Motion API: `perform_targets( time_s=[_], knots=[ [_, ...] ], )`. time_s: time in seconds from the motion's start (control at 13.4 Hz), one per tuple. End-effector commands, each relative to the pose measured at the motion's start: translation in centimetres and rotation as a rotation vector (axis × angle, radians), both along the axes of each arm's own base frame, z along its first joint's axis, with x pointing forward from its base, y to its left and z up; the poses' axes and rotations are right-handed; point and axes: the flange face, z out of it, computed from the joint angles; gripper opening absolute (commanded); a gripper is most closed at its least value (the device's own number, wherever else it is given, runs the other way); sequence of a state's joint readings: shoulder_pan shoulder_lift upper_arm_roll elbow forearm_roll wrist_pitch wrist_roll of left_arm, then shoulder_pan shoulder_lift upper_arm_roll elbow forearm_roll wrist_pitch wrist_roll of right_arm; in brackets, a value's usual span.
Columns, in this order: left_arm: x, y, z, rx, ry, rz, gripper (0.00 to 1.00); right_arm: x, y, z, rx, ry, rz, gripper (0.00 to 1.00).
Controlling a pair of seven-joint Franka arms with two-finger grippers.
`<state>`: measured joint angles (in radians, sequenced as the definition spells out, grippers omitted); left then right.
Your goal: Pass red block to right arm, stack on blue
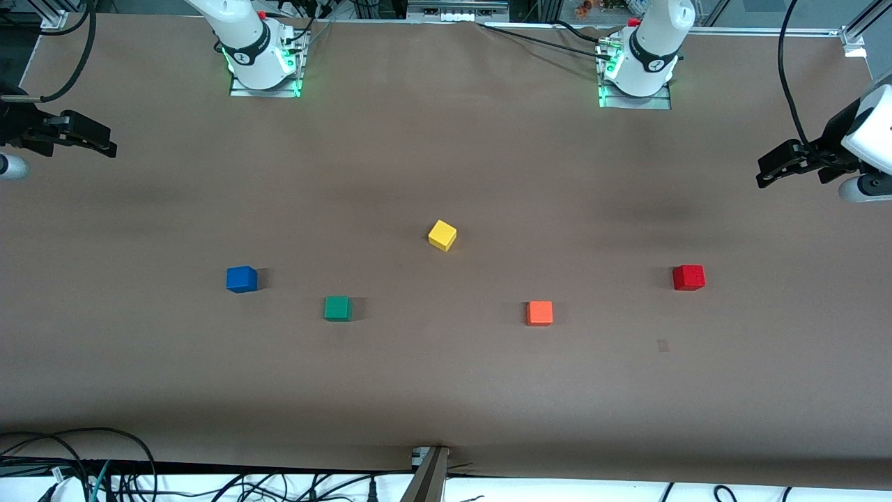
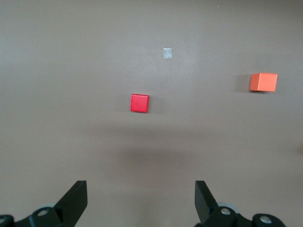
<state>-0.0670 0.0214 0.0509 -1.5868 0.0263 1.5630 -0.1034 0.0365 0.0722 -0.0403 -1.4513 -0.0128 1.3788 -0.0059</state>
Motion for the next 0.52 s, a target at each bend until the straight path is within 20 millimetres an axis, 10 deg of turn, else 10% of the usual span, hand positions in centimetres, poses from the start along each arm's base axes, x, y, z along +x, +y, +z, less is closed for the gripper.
perform_targets(
  time_s=[0.0, 0.45],
  knots=[
    [0.4, -0.3, 0.4, 0.009, 0.003, -0.023, 1.00, 0.3, -0.3, 0.5, 0.016, -0.007, 0.003, 1.00],
    [2.3, 0.0, -2.4, 0.019, 0.053, -0.023, 1.00, 0.3, -0.2, 0.5, 0.016, -0.007, 0.005, 1.00]
  ],
)
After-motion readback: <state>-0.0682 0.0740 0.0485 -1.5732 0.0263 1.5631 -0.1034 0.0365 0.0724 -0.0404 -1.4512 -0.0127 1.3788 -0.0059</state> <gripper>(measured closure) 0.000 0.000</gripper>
